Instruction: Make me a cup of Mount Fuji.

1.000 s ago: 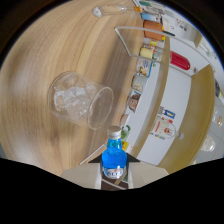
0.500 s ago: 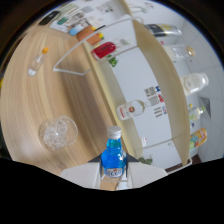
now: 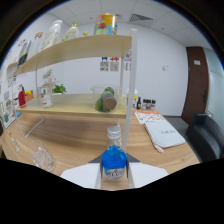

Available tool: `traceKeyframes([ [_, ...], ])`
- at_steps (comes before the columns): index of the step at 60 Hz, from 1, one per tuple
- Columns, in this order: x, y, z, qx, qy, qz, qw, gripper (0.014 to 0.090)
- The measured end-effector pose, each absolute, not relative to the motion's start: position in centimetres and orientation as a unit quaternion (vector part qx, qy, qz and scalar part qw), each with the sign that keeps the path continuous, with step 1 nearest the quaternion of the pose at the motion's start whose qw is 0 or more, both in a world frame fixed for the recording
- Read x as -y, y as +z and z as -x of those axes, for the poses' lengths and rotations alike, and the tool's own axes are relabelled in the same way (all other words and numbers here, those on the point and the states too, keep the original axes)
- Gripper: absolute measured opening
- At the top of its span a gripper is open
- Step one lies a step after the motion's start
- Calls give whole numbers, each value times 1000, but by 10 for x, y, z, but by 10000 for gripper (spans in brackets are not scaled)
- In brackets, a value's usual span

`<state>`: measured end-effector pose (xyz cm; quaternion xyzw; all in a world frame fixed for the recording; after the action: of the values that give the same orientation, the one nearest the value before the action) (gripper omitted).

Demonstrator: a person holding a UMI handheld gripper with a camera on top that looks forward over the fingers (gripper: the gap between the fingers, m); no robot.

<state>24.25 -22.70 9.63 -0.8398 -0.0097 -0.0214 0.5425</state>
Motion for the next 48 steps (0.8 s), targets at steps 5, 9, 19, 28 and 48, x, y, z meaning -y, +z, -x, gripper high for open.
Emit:
traceKeyframes([
  [5,226,71,-260,-7,-11,852,524,357],
  [9,226,53,-267,-6,-6,862,507,356],
  [19,225,28,-269,1,12,875,484,358],
  [28,225,20,-265,8,23,883,469,364],
  [48,237,14,-272,-2,10,892,452,414],
])
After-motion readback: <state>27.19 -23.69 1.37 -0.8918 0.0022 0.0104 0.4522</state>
